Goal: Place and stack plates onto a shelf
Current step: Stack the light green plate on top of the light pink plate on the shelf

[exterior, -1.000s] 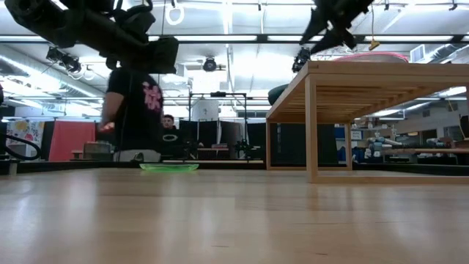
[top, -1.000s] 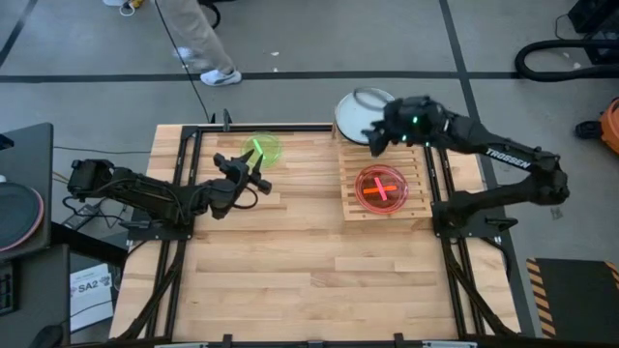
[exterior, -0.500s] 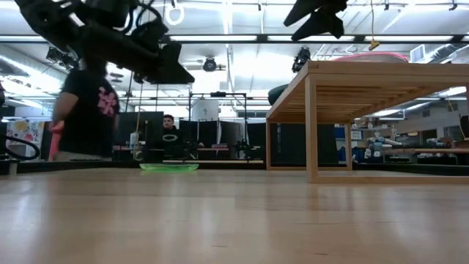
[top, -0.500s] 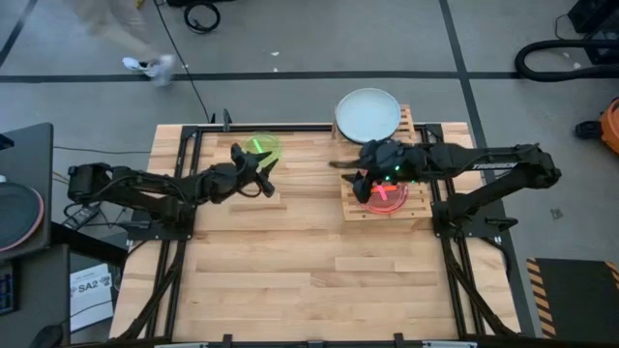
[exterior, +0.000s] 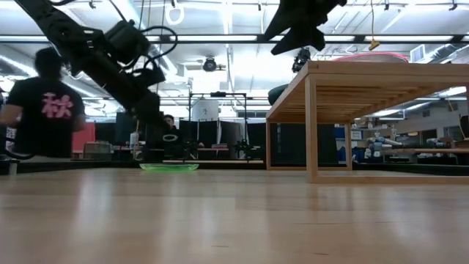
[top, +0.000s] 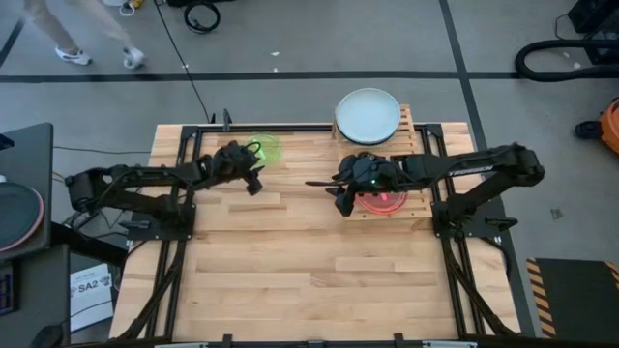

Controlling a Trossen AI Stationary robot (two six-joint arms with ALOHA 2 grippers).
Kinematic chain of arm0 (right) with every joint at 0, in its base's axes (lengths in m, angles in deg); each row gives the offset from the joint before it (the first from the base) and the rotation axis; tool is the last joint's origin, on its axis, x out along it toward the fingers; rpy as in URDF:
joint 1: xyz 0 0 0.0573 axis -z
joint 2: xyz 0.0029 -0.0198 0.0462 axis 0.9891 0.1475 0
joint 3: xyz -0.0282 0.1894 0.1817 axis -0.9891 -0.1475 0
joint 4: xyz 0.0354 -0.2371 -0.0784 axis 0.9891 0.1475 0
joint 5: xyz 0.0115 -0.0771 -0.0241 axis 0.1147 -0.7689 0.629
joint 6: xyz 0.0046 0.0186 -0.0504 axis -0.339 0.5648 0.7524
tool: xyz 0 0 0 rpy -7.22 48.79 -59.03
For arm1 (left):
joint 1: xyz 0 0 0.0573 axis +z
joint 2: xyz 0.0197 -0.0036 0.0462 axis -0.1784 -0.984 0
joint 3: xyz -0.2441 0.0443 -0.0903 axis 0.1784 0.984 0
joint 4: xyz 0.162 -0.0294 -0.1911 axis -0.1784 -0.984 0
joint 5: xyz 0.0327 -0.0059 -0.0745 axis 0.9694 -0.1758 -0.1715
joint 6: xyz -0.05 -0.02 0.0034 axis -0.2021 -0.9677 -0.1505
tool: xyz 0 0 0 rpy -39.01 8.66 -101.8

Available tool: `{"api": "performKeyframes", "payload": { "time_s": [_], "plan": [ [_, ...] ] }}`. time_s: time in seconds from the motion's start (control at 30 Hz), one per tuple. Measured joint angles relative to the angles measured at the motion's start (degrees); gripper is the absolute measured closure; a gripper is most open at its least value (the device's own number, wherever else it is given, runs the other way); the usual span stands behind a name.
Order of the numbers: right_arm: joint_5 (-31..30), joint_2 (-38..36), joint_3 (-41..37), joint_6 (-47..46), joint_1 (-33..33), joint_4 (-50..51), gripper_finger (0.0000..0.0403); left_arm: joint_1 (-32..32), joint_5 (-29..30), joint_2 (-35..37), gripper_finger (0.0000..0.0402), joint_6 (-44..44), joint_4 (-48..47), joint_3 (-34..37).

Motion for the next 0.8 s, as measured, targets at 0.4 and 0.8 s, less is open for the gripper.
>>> {"api": "performKeyframes", "payload": {
  "time_s": [0.4,0.8],
  "plan": [
    [2.44,1.95,-0.04,0.04,0.0,-3.81,0.0186,3.96,-3.99,0.0,0.0258,14.55,-8.34,0.04],
    [2.48,1.96,-0.04,1.57,0.0,-5.47,0.0186,7.45,-4.34,-5.69,0.0258,18.1,-5.36,0.04]
  ]
}}
